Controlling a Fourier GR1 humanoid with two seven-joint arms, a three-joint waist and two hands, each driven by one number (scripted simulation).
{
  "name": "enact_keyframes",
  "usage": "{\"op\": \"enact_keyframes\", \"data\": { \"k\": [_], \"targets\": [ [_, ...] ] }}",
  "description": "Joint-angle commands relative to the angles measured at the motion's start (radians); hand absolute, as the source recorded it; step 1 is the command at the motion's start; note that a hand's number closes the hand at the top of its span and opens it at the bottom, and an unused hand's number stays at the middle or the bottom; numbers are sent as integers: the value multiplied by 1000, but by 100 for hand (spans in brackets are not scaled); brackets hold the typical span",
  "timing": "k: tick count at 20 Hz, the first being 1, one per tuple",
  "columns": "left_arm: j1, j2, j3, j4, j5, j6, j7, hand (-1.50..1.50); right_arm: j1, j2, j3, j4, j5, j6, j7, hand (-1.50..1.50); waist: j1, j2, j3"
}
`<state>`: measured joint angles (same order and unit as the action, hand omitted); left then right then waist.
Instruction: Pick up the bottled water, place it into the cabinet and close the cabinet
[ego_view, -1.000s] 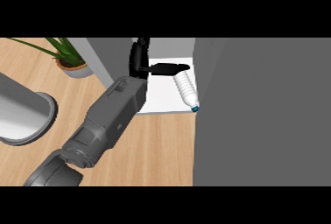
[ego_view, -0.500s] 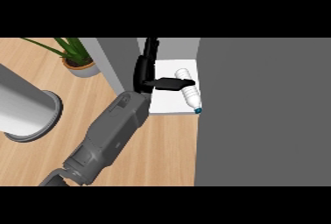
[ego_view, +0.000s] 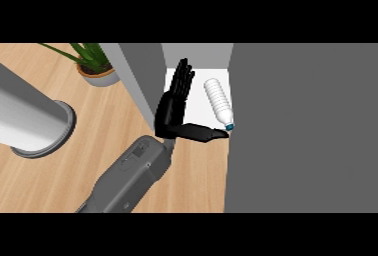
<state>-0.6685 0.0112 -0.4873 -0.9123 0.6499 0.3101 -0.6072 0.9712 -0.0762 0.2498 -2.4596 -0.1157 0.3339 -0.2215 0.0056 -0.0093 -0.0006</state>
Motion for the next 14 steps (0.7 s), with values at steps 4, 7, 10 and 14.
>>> {"op": "enact_keyframes", "data": {
  "k": [4, 7, 10, 14],
  "targets": [
    [225, 59, -97, -307, -31, -36, 35, -150, 76, -66, -35, -161, -20, 24, 47, -150, -3, 0, 0],
    [327, 76, -125, -388, -46, -28, 26, 150, -19, -96, -55, -81, 20, 50, 26, -150, 3, 4, 0],
    [366, 156, -140, -531, -28, -21, 151, 150, 31, -131, 2, -114, 88, 105, -23, 150, -2, -2, 0],
    [471, 234, -131, -639, -27, -24, 152, 150, 50, -211, 18, -115, 133, 166, -4, 150, 1, 0, 0]
  ]
}}
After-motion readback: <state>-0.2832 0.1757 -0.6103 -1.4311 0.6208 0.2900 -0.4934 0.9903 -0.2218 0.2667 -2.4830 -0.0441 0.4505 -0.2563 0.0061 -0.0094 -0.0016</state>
